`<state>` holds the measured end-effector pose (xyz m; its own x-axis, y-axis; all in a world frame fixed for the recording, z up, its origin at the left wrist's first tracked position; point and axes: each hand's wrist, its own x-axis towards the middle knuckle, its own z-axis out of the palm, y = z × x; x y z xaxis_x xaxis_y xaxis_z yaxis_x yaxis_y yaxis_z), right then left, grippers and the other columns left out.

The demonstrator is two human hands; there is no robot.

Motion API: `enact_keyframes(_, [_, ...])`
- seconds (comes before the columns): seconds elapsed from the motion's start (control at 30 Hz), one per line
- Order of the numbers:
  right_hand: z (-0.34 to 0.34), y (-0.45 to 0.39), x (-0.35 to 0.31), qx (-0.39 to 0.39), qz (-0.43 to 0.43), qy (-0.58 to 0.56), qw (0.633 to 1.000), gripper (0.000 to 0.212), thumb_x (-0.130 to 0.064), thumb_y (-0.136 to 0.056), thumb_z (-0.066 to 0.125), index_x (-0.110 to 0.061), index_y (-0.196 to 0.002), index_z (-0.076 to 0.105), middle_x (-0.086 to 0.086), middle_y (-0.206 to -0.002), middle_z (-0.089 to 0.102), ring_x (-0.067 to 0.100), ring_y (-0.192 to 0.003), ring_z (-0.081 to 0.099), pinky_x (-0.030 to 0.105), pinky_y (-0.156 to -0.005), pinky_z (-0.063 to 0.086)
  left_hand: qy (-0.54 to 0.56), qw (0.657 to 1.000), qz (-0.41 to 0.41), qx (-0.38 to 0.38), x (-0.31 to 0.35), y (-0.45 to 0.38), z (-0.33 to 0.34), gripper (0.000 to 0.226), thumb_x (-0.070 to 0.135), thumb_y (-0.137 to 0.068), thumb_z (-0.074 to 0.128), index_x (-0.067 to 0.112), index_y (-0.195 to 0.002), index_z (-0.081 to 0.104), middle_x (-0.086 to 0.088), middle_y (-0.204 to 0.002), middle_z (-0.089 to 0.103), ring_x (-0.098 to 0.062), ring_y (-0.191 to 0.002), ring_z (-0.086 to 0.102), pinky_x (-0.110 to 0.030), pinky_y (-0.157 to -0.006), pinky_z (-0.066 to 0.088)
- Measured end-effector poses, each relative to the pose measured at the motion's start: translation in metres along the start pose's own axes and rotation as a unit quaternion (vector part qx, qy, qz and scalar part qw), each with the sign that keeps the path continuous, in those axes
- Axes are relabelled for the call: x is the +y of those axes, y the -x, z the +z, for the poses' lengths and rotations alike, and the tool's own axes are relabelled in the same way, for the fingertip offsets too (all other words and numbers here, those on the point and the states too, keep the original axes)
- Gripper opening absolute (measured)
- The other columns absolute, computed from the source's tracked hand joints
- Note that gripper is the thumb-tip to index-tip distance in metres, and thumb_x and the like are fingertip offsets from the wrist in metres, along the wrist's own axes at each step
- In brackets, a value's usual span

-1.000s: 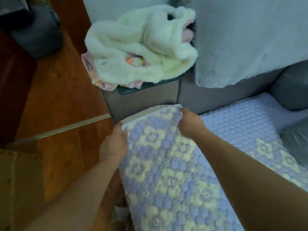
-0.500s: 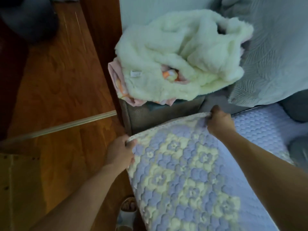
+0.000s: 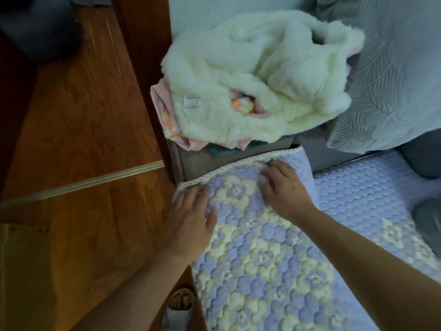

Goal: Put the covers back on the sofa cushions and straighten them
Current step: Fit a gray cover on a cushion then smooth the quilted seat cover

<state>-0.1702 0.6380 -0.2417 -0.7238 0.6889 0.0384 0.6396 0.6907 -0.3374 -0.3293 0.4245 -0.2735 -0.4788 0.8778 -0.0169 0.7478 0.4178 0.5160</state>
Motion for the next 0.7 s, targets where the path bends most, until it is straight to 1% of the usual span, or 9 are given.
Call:
enact_keyframes(0.03, [0.005,-0.003,0.008,-0.031,-0.029,0.015,0.999,0.037,-0.035,-0.099,0.046,-0.009,-0.120,0.061,0.011,-0.121,0.057,0.032,-0.114,0.051,0.041,-0.096,0.043,-0.031,0.999,-0.003,-0.016,0.004,-0.001,0.001,0.063,0.049,-0.097,0.035,0.013,-0.148,0.042,-0.007,-0.141,0.046,-0.028,-0.129,0.042,-0.046,-0.109,0.040])
enact_keyframes(0.1, [0.006,-0.009,0.016,-0.067,-0.020,0.036,0.997,0.051,-0.046,-0.100,0.037,-0.012,-0.134,0.054,0.008,-0.130,0.055,0.030,-0.120,0.050,0.043,-0.102,0.042,-0.069,0.997,-0.023,-0.028,0.012,-0.001,0.007,0.073,0.057,-0.096,0.031,0.014,-0.155,0.030,-0.008,-0.145,0.041,-0.028,-0.132,0.038,-0.043,-0.115,0.034])
enact_keyframes(0.2, [0.009,-0.011,0.024,-0.123,-0.006,0.102,0.987,0.063,-0.056,-0.098,0.023,-0.021,-0.146,0.044,0.005,-0.144,0.050,0.029,-0.132,0.046,0.049,-0.111,0.034,-0.103,0.991,-0.075,-0.036,0.023,-0.011,0.013,0.082,0.067,-0.093,0.023,0.014,-0.155,0.028,-0.009,-0.147,0.042,-0.027,-0.132,0.040,-0.038,-0.113,0.037])
enact_keyframes(0.3, [0.010,-0.023,0.024,-0.140,-0.013,0.142,0.980,0.065,-0.057,-0.095,0.016,-0.025,-0.135,0.056,0.005,-0.130,0.058,0.031,-0.121,0.052,0.048,-0.106,0.037,-0.161,0.978,-0.107,-0.077,0.038,-0.027,0.007,0.078,0.071,-0.094,0.020,0.018,-0.145,0.043,-0.008,-0.138,0.049,-0.029,-0.125,0.045,-0.042,-0.103,0.041])
enact_keyframes(0.4, [0.010,-0.034,0.012,-0.148,0.012,0.155,0.977,0.074,-0.058,-0.090,0.008,-0.026,-0.117,0.069,0.009,-0.114,0.060,0.034,-0.114,0.051,0.046,-0.103,0.038,-0.195,0.962,-0.155,-0.112,0.053,-0.042,0.004,0.073,0.070,-0.096,0.021,0.018,-0.128,0.062,-0.007,-0.129,0.052,-0.032,-0.119,0.046,-0.046,-0.098,0.038])
enact_keyframes(0.5, [0.017,-0.034,-0.008,-0.165,0.028,0.218,0.961,0.070,-0.049,-0.095,0.009,-0.018,-0.117,0.068,0.013,-0.122,0.058,0.035,-0.121,0.046,0.047,-0.107,0.035,-0.225,0.946,-0.191,-0.131,0.071,-0.050,0.004,0.069,0.062,-0.101,0.023,0.013,-0.123,0.066,-0.011,-0.129,0.052,-0.035,-0.117,0.045,-0.048,-0.098,0.032])
enact_keyframes(0.57, [0.021,-0.029,-0.020,-0.162,0.015,0.261,0.951,0.055,-0.036,-0.102,0.020,-0.013,-0.122,0.065,0.015,-0.130,0.055,0.036,-0.127,0.044,0.051,-0.113,0.028,-0.276,0.943,-0.133,-0.128,0.076,-0.045,0.004,0.062,0.053,-0.104,0.028,0.008,-0.126,0.063,-0.014,-0.128,0.052,-0.036,-0.117,0.044,-0.048,-0.100,0.031])
enact_keyframes(0.63, [0.017,-0.018,-0.018,-0.151,-0.031,0.279,0.948,0.053,-0.024,-0.098,0.019,-0.010,-0.126,0.061,0.014,-0.130,0.056,0.035,-0.126,0.046,0.050,-0.115,0.026,-0.274,0.954,-0.044,-0.114,0.073,-0.034,0.007,0.054,0.040,-0.104,0.031,0.003,-0.138,0.050,-0.018,-0.137,0.047,-0.037,-0.129,0.037,-0.048,-0.109,0.029])
enact_keyframes(0.7, [0.015,-0.006,-0.007,-0.137,-0.087,0.261,0.952,0.050,-0.020,-0.095,0.026,-0.007,-0.134,0.054,0.014,-0.133,0.055,0.035,-0.128,0.048,0.047,-0.115,0.031,-0.221,0.969,-0.023,-0.108,0.067,-0.025,0.013,0.066,0.037,-0.098,0.029,-0.002,-0.151,0.031,-0.021,-0.150,0.038,-0.038,-0.142,0.029,-0.047,-0.117,0.026])
